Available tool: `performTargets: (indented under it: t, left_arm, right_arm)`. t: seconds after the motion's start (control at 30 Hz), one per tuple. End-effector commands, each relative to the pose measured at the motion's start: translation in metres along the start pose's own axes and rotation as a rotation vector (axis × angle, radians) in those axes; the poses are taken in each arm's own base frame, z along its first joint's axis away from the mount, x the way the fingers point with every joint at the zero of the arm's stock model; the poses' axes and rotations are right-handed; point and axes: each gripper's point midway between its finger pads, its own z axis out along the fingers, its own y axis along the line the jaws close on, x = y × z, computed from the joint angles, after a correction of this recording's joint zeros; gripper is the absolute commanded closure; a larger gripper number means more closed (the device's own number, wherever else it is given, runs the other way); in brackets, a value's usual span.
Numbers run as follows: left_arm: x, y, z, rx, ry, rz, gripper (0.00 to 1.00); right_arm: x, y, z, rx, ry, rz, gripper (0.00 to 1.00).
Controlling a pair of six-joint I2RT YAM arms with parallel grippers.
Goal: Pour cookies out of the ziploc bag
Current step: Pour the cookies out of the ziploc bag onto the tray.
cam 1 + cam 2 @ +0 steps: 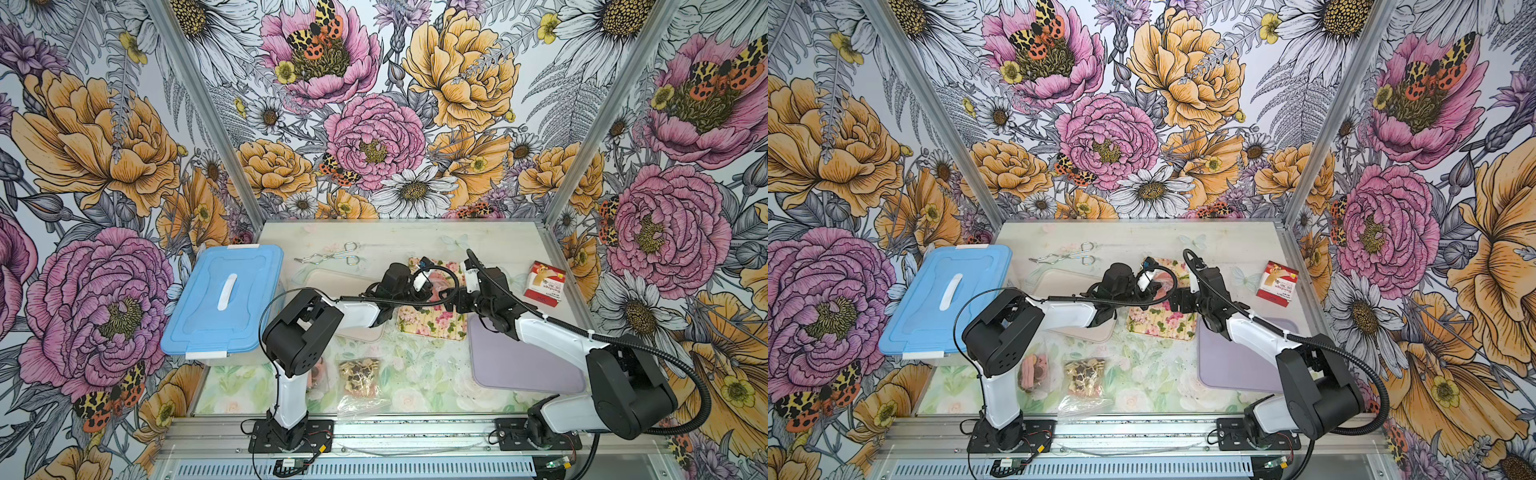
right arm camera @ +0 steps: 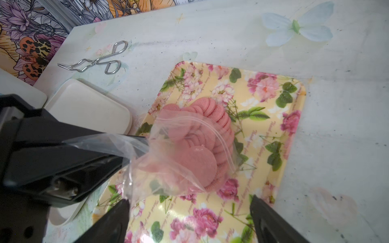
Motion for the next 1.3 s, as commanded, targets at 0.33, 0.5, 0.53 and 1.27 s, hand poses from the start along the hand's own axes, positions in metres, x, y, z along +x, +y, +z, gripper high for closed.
performTargets:
  t: [0.33, 0.5, 0.53, 1.27]
  left_arm:
    - [-0.034, 0.002, -0.011, 0.008, -0.095, -0.004, 1.0]
    - [-0.035, 0.0, -0.012, 0.016, -0.099, -0.003, 1.0]
    - [-0.036, 0.0, -0.012, 0.019, -0.1, -0.003, 1.0]
    - [-0.042, -0.012, -0.018, 0.081, -0.114, 0.012, 1.0]
  right_arm:
    - [-0.012, 0.005, 0.002, -0.024, -0.011, -0.019, 0.07]
    - [-0.012, 0.004, -0.001, -0.016, -0.018, -0.026, 0.07]
    - [-0.013, 0.004, -0.001, -0.015, -0.018, -0.027, 0.07]
    - [-0.013, 0.002, -0.002, -0.001, -0.014, -0.035, 0.08]
